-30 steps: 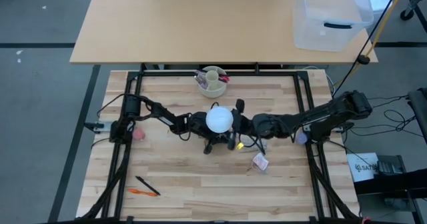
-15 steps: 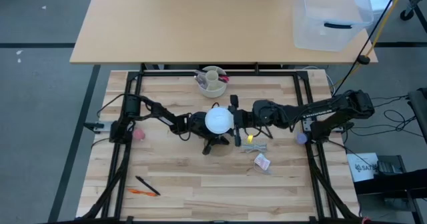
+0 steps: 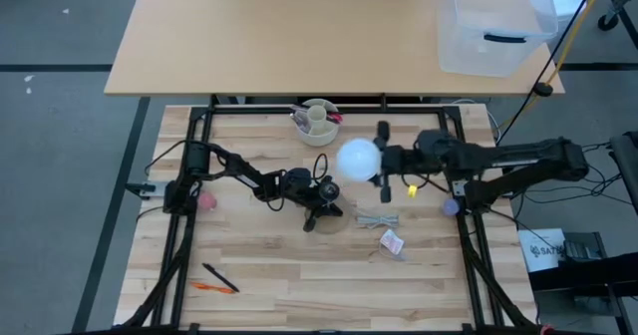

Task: Screw lightbulb
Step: Remove the lightbulb from the wooden lamp

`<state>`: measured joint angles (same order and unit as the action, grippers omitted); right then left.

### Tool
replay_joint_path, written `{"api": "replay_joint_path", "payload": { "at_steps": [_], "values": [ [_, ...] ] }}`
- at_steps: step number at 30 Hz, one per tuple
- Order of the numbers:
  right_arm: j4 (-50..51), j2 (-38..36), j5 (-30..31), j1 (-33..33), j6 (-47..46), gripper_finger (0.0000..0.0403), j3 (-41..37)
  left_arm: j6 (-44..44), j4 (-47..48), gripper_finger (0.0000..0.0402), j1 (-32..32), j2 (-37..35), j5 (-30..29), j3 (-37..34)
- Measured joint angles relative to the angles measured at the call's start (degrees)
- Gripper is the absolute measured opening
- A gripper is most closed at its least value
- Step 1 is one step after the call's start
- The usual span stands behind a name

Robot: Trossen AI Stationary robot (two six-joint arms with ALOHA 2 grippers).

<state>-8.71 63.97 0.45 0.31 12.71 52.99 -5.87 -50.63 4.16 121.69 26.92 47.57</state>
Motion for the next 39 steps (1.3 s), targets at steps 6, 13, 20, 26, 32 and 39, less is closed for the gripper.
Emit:
{"api": "replay_joint_path", "payload": {
  "at_steps": [6, 13, 20, 26, 32, 39],
  "values": [
    [11.7, -5.1, 8.6, 0.0, -2.4, 0.0189, 0.0, 3.2, -3.5, 0.0017, 0.0, 0.1, -0.6, 0.0],
    [19.6, -4.2, 10.3, 0.0, -7.0, 0.0182, 0.0, 6.6, -5.2, 0.0048, -0.1, 0.2, -0.9, -0.1],
    [23.3, -1.5, 10.1, 0.0, -10.3, 0.0182, 0.0, 7.7, -5.3, 0.0056, -0.1, 0.2, -1.7, 0.0],
    [29.8, 0.7, 10.1, 0.0, -15.2, 0.0181, 0.0, 7.4, 1.5, 0.0058, 0.2, -3.6, -2.5, -0.5],
    [32.5, 4.5, 10.0, 0.0, -18.0, 0.0181, 0.0, 5.4, 10.1, 0.0059, 0.9, -12.2, -6.5, -5.0],
    [32.6, 12.0, 9.9, 0.2, -19.1, 0.0180, 0.0, 5.7, 9.6, 0.0059, 0.7, -20.3, -7.6, -11.1]
  ]
}}
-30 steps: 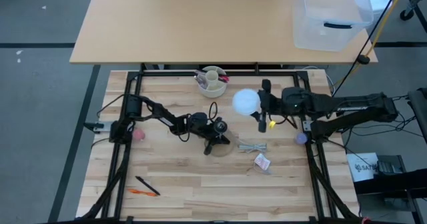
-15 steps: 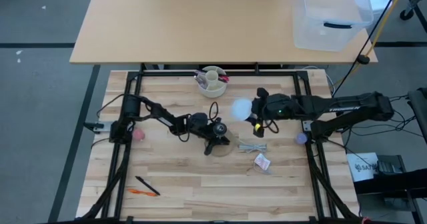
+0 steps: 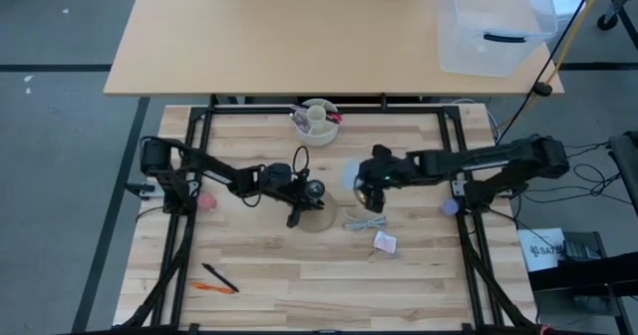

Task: Screw lightbulb
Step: Remove the lightbulb from the wooden lamp

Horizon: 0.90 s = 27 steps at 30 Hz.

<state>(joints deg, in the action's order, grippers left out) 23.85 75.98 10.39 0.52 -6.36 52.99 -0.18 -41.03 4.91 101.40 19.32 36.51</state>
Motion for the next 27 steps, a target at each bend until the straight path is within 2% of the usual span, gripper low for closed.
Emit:
{"api": "replay_joint_path", "payload": {
  "at_steps": [10, 17, 21, 27],
  "values": [
    [-0.4, 13.2, -0.1, 0.4, -2.2, 0.0180, 0.0, 2.9, -0.9, 0.0059, -2.0, -0.8, -4.0, -0.8],
    [-0.7, 17.7, -0.3, 0.8, -1.8, 0.0180, 0.0, 2.7, 2.1, 0.0066, -3.0, -1.0, -5.0, -0.7],
    [-0.8, 18.7, -0.3, 1.3, -1.6, 0.0180, 0.0, 2.7, 5.9, 0.0107, -4.0, -0.8, -4.4, -0.8],
    [-1.3, 18.6, -0.3, 1.3, -1.6, 0.0180, 0.0, 3.7, 6.0, 0.0201, -5.2, -0.9, -3.9, -0.8]
  ]
}}
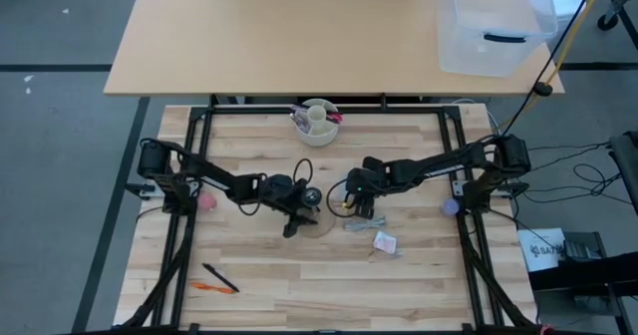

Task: Screw lightbulb
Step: Remove the lightbulb from the wooden lamp

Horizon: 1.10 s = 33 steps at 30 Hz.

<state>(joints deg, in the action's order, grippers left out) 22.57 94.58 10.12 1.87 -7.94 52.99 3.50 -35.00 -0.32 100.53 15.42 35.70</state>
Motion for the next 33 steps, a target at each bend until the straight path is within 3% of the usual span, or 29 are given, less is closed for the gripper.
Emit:
{"api": "replay_joint_path", "payload": {
  "at_steps": [6, 13, 18, 25, 33],
  "values": [
    [0.3, 0.0, -3.0, 0.0, -0.2, 0.0180, 0.0, 2.0, 7.7, 0.0254, 0.3, -4.4, -1.7, 0.0],
    [0.9, 0.0, -3.0, 0.0, -0.4, 0.0180, 0.0, 0.0, 21.9, 0.0248, 0.1, -16.5, -6.5, -0.2],
    [0.9, 0.0, -3.0, 0.0, -0.8, 0.0180, 0.0, -1.0, 22.9, 0.0233, -0.3, -27.3, -8.9, -4.8],
    [1.0, 0.0, -2.9, 0.0, -1.4, 0.0180, 0.0, 0.8, 22.0, 0.0185, -0.3, -44.7, -14.7, -15.7],
    [0.8, 0.1, -2.5, 0.0, -2.9, 0.0180, 0.0, 1.5, 21.5, 0.0074, -0.3, -61.2, -16.5, -23.7]
  ]
}}
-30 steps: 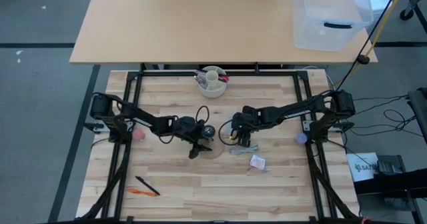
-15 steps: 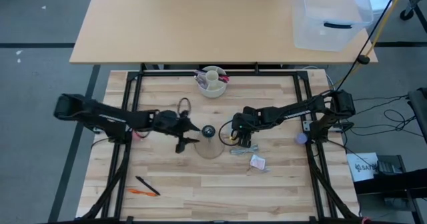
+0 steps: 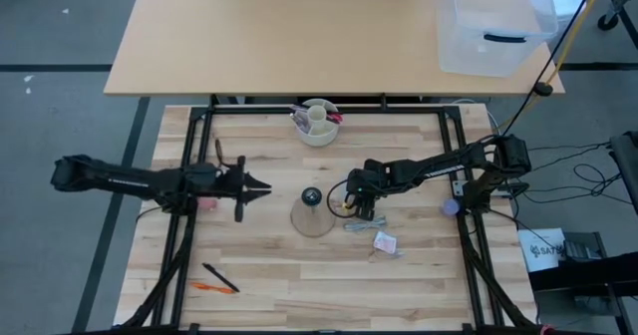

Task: Screw lightbulb
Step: Remove the lightbulb from the wooden lamp

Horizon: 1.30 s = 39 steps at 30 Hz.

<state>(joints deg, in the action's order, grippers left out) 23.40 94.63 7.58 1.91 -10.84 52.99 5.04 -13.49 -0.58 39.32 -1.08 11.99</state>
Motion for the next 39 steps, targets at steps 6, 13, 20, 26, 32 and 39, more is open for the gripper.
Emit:
{"api": "replay_joint_path", "payload": {
  "at_steps": [6, 13, 20, 26, 32, 39],
  "values": [
    [0.0, 0.0, 0.8, 0.0, -2.0, 0.0180, 0.0, -1.0, 0.9, 0.0007, 0.0, -8.5, -0.3, -3.1],
    [-2.7, 0.0, 1.8, 0.0, -3.7, 0.0180, -1.8, -1.1, 5.1, 0.0002, 0.0, -14.5, -1.2, -3.8],
    [-5.8, 0.0, 1.8, -0.1, -4.9, 0.0180, -4.1, -1.6, 7.7, 0.0001, 0.0, -16.9, -1.2, -3.8],
    [-7.4, 0.9, 1.6, -0.1, -4.7, 0.0180, -5.7, -2.6, 8.2, 0.0001, 0.0, -17.8, -1.2, -3.8],
    [-9.2, 1.2, 1.5, -0.1, -3.9, 0.0180, -6.6, -3.1, 8.4, 0.0000, 0.0, -18.4, -1.2, -3.8],
    [-9.2, 1.2, 1.4, -0.1, -3.1, 0.0180, -6.7, -3.8, 8.4, 0.0000, 0.0, -18.4, -1.2, -3.8]
  ]
}}
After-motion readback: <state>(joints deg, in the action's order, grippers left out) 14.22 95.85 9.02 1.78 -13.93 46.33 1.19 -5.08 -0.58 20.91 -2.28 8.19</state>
